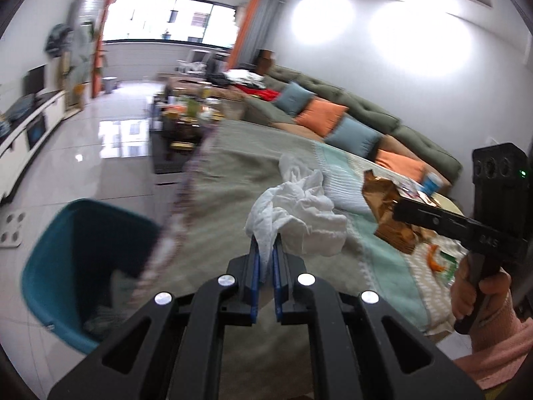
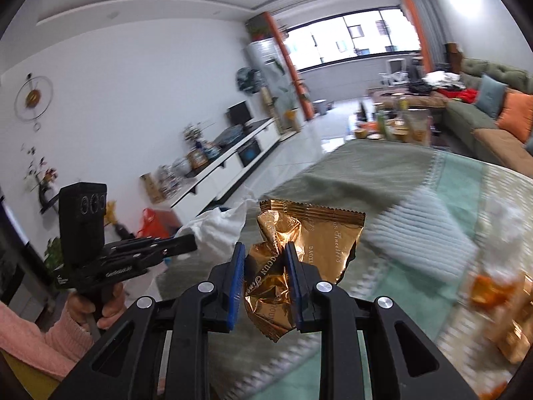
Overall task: Collect trash
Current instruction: 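Carry the tissue and gold wrapper over the teal bin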
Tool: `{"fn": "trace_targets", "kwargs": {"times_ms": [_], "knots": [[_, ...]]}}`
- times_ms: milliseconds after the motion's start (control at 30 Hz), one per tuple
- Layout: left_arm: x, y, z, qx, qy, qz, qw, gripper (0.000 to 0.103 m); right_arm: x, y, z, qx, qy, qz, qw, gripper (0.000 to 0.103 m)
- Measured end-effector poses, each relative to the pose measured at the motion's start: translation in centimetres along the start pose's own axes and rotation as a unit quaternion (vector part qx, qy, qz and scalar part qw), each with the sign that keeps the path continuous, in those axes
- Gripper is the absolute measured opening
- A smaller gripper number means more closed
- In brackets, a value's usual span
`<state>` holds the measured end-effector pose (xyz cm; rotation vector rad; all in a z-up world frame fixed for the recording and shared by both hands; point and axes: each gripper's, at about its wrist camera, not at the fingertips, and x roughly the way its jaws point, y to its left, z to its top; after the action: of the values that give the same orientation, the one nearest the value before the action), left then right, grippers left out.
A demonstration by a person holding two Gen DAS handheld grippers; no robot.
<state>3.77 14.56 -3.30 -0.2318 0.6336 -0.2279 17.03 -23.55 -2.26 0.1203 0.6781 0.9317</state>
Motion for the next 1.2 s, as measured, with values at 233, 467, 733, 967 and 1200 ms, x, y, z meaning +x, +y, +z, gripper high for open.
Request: {"fn": "trace_targets", "kwargs": {"times_ms": [233, 467, 733, 967, 1200], "knots": [[-2.4, 4.4, 0.1, -0.033, -0.014, 0.071, 0.9968, 0.008, 4.8, 3.7, 1.3, -0.040, 0.030, 0.052, 0.997, 0.024], [-3.5, 6.9, 0.1, -0.053, -0.020, 0.115, 0.9917, 0.008, 8.5, 6.6, 1.9, -0.072, 0.051, 0.088, 0.992, 0.024], [-3.7, 9.1, -0.1, -0.074, -0.018, 0.147, 0.9862, 0.009, 11.9, 7.8, 3.0, -0.074, 0.071, 0.120, 0.987, 0.024], [-3.2, 10.9, -0.5, -0.091, -0.008, 0.179, 0.9796, 0.009, 15.1, 8.8, 3.3, -0.073, 0.094, 0.124, 0.985, 0.024], [-2.6, 12.8, -1.0, -0.110, 0.010, 0.199, 0.9737, 0.009, 18.5, 9.1, 3.2, -0.058, 0.128, 0.125, 0.982, 0.025]]}}
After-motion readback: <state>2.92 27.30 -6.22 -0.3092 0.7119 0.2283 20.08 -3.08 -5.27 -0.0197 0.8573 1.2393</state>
